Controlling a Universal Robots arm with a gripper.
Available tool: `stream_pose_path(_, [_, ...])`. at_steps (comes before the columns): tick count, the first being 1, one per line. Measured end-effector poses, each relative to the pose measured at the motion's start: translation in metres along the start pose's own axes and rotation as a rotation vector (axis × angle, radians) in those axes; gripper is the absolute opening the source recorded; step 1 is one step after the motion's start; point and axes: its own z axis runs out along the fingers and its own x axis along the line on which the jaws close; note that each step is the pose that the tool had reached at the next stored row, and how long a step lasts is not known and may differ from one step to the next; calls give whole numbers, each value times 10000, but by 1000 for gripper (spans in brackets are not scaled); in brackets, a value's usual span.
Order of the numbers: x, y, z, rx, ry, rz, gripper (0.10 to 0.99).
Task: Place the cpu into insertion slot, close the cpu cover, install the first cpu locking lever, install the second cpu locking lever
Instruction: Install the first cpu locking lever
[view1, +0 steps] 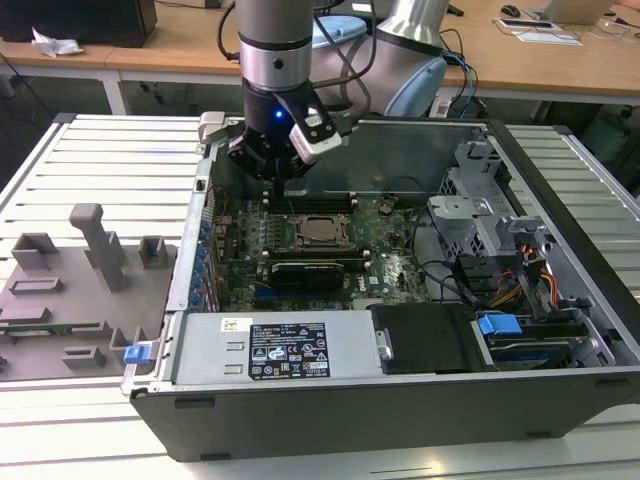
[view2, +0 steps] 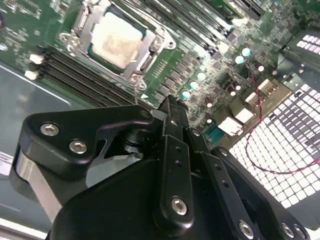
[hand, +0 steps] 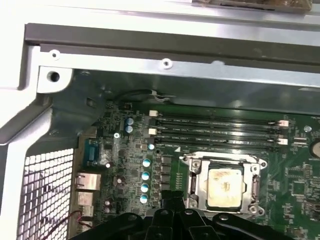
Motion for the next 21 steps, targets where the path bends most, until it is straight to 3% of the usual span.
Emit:
stream_pose_path(6, [16,50,81,-15,-2,36,106])
stream_pose_path(14, [99,67,96,-32,-5,52,106])
stream_pose_path(21, [116,96,111,-35,-4,54,106])
